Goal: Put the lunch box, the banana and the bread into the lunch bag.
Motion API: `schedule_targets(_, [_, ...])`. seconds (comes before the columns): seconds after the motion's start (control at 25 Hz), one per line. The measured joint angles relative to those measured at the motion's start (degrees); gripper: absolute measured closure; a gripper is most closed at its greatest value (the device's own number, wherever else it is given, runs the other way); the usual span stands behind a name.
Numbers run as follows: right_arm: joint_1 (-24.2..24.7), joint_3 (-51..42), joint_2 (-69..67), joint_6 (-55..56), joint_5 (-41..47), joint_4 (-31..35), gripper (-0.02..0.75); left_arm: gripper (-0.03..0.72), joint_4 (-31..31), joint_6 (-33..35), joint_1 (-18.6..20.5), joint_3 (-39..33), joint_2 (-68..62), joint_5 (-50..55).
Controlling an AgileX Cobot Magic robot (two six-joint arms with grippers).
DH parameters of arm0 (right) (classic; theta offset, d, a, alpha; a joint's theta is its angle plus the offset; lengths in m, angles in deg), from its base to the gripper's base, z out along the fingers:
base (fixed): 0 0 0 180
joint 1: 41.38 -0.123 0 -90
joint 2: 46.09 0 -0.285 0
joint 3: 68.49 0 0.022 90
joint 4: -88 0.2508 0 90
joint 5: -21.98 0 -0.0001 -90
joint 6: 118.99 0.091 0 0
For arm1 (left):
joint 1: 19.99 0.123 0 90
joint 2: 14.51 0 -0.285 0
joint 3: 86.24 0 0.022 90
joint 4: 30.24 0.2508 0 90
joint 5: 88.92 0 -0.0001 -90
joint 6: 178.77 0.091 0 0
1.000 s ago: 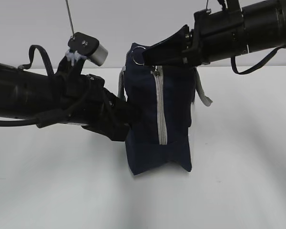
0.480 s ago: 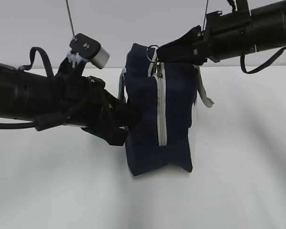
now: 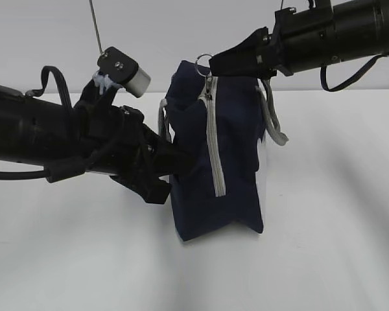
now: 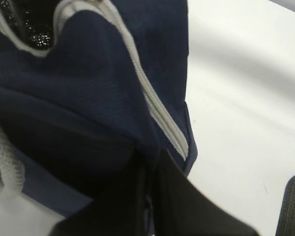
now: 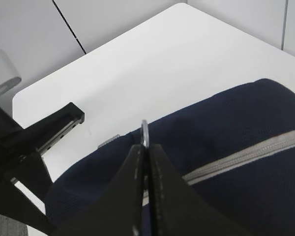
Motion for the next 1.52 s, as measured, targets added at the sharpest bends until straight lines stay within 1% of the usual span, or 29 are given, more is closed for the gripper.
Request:
schedule_targets(0.2, [0.0,0.43,0.0,0.59,-0.11,-0.49,0.754,0.683,0.12,-0.05,0.0,0.0,0.0,0.34])
schedule_targets(0.44, [0.0,0.43,-0.13,0.72,-0.92,-0.88,0.754,0.683,2.03,-0.6,0.05,0.0,0.0,1.27])
schedule_targets(0.6, [0.0,0.51,-0.13,1.25,0.69,-0.88,0.754,0.683,1.92,-0.71,0.05,0.05,0.0,1.31])
schedule_targets(0.68, [0.0,0.64,-0.13,1.52,2.11,-1.06,0.754,0.675,0.86,-0.87,0.05,0.05,0.0,0.92])
schedule_targets(0.72, [0.0,0.76,-0.13,1.64,3.01,-1.62,0.754,0.65,-0.2,-0.95,0.05,0.05,0.0,0.46])
schedule_targets(0.76, [0.1,0.76,-0.13,2.03,3.94,-2.18,0.754,0.601,-1.2,-0.99,0.05,0.05,0.0,-0.05])
schedule_targets(0.8, [0.07,0.86,-0.13,2.32,4.67,-3.22,0.754,0.537,-2.38,-0.99,0.05,0.05,0.0,-0.58])
schedule_targets(0.88, [0.07,0.97,-0.13,2.84,6.29,-5.12,0.754,0.335,-4.3,-1.54,0.05,0.05,0.0,-1.58])
schedule_targets(0.92, [0.07,0.97,-0.13,3.01,6.9,-6.08,0.754,0.235,-4.99,-2.87,0.05,0.05,0.0,-2.39])
schedule_targets(1.0, [0.12,0.97,-0.13,3.14,8.1,-7.21,0.754,0.101,-5.69,-6.74,-0.01,0.05,0.2,-4.07])
schedule_targets(1.04, [0.12,0.97,-0.13,3.26,8.16,-7.75,0.754,0.065,-5.9,-8.68,-0.01,0.05,0.53,-4.74])
schedule_targets(1.12, [0.21,0.97,-0.13,3.36,8.25,-7.99,0.754,0.043,-6.14,-13.25,-0.01,0.05,1.45,-5.46])
schedule_targets(1.2, [0.21,0.97,-0.13,3.36,8.25,-7.99,0.754,0.039,-5.98,-17.76,-0.01,0.05,2.92,-5.36])
schedule_targets(1.24, [0.21,0.97,-0.13,3.36,8.25,-7.99,0.754,0.039,-5.2,-21.17,-0.01,0.05,3.64,-4.9])
schedule_targets(1.32, [0.21,0.97,-0.13,3.36,8.25,-7.99,0.754,0.041,-2.78,-25.85,-0.01,0.05,4.6,-3.31])
schedule_targets(1.4, [0.21,0.97,-0.13,3.47,8.25,-7.99,0.754,0.062,1.19,-29.17,-0.01,0.05,4.71,1.35])
schedule_targets(1.52, [0.21,0.97,-0.13,3.47,8.25,-7.89,0.754,0.14,6.73,-30.65,-0.01,0.05,4.71,6.92])
